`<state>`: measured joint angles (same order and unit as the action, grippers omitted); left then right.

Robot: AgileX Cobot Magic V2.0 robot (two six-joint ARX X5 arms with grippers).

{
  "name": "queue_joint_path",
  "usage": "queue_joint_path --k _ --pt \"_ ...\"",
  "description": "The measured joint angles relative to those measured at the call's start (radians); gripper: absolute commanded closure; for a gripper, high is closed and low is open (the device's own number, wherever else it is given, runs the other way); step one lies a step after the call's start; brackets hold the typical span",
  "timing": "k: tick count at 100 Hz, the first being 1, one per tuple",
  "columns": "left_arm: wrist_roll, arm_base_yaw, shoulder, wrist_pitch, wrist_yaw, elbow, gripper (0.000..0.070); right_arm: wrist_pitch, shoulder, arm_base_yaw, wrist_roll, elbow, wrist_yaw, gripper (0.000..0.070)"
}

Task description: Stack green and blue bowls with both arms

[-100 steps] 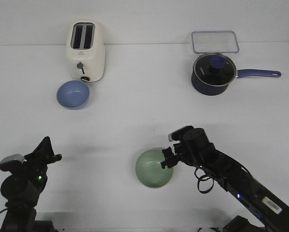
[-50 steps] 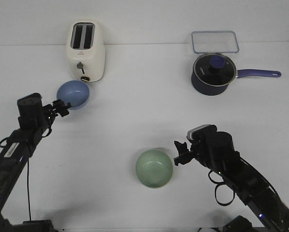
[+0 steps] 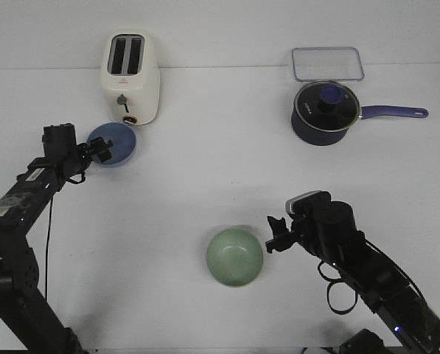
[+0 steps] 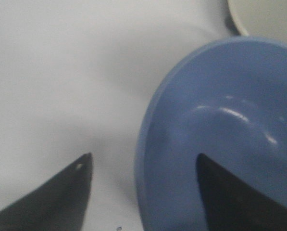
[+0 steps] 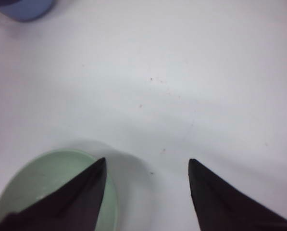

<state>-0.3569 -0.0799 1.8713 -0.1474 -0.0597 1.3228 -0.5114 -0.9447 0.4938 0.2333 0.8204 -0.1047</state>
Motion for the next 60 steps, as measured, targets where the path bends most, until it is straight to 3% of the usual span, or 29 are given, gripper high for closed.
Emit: queue_joint_path --k 27,60 --pt "-0.001 0.003 -0.046 -0.047 -0.065 0.0 0.0687 0.0 0.0 -0.048 -0.002 0.0 0.074 0.0342" --pt "0.053 0.126 -0.365 -0.193 -0.2 -0.02 0.0687 0.027 0.0 -0.366 -0.008 -0.077 0.045 0.0342"
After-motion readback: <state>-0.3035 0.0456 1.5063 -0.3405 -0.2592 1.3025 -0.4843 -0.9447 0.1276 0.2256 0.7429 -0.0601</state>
